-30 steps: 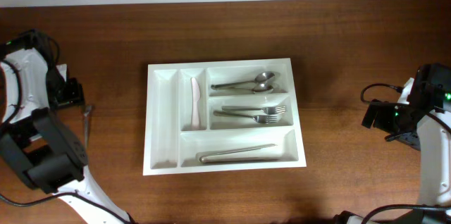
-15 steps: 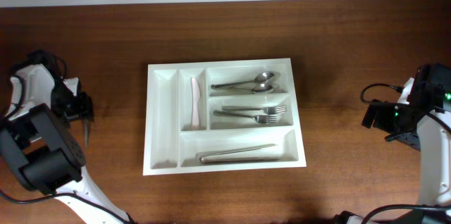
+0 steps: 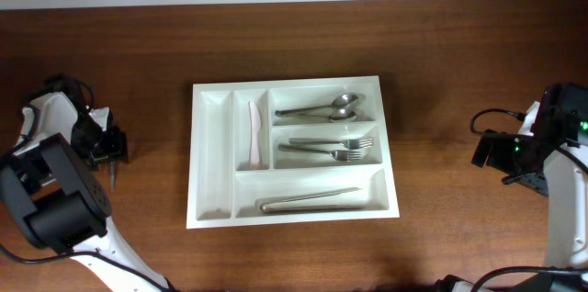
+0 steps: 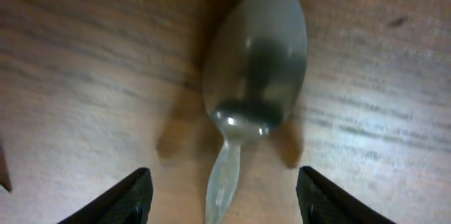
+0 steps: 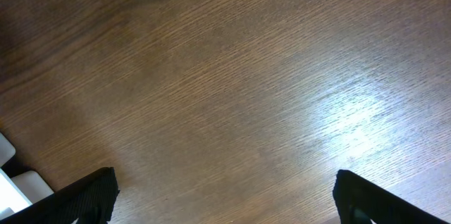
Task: Pack container
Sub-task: 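Lower the left gripper onto the right small spoon and grasp it, then carry the spoon right and release it into the left compartment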
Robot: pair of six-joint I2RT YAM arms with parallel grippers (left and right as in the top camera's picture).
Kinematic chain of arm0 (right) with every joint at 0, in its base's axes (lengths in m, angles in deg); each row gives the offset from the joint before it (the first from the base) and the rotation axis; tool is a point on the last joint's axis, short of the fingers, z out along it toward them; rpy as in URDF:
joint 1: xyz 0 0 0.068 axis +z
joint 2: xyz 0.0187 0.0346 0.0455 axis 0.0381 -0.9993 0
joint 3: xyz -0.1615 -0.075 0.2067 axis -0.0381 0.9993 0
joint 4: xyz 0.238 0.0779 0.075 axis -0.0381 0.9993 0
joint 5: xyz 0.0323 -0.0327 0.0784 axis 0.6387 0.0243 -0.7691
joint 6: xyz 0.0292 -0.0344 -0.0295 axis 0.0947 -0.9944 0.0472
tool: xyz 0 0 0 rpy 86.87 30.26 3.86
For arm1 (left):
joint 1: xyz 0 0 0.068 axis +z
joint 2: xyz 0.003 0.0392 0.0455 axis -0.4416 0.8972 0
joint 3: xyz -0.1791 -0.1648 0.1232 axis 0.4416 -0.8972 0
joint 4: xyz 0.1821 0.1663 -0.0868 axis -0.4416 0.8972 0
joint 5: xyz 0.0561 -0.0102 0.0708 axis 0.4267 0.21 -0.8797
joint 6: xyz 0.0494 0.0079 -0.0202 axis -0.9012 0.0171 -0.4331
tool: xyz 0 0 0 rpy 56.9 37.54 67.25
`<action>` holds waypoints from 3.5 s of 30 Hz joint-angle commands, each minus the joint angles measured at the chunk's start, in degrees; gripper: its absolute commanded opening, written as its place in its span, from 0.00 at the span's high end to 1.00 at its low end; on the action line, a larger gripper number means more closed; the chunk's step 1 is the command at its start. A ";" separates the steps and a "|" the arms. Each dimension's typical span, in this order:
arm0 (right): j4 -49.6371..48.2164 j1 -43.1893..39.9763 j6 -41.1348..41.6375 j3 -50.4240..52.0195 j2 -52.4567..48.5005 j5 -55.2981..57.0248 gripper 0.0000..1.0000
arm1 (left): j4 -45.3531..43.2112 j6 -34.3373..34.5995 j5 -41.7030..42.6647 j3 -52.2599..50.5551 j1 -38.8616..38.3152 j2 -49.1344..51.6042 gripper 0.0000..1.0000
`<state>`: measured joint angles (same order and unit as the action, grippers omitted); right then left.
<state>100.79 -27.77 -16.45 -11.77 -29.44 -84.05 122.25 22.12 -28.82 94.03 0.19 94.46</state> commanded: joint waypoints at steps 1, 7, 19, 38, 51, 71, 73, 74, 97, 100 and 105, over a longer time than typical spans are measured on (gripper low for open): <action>-0.15 -0.31 -0.20 -0.07 -0.26 0.94 0.01 | -1.14 -3.39 3.67 -0.13 0.15 -0.15 0.33; -0.15 -0.31 -0.20 -0.07 -0.26 0.94 0.01 | -1.60 -3.65 4.07 -0.17 0.15 -0.13 0.32; -0.15 -0.31 -0.20 -0.07 -0.26 0.92 0.01 | -1.64 -3.65 4.02 -0.61 0.15 -0.13 0.34; -0.15 -0.31 -0.20 -0.07 -0.26 0.94 0.01 | -1.22 -3.63 4.02 -0.83 0.15 -0.13 0.78; -0.15 -0.31 -0.20 -0.07 -0.26 0.94 0.01 | -0.31 -3.58 4.11 -0.83 0.13 -0.13 0.96; -0.15 -0.31 -0.20 -0.07 -0.26 0.94 0.01 | 17.07 -2.97 21.03 23.87 -3.23 -2.95 0.98; -0.15 -0.31 -0.20 -0.07 -0.26 0.94 0.01 | 19.15 -2.58 22.84 26.21 -5.49 -5.09 0.98; -0.15 -0.31 -0.20 -0.07 -0.26 0.94 0.01 | 19.34 -1.44 22.64 26.32 -6.38 -6.03 0.98; -0.15 -0.31 -0.20 -0.07 -0.26 0.94 0.01 | 18.27 11.89 22.60 9.66 -26.93 -9.16 0.98; -0.15 -0.31 -0.20 -0.07 -0.26 0.92 0.01 | 16.63 12.00 22.53 6.86 -27.85 -9.14 0.98; -0.15 -0.31 -0.20 -0.07 -0.26 0.94 0.01 | 13.40 12.02 22.01 2.36 -28.39 -9.05 0.93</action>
<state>100.79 -27.77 -16.43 -11.77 -29.44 -84.05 136.72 33.40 -7.05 98.86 -27.94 86.07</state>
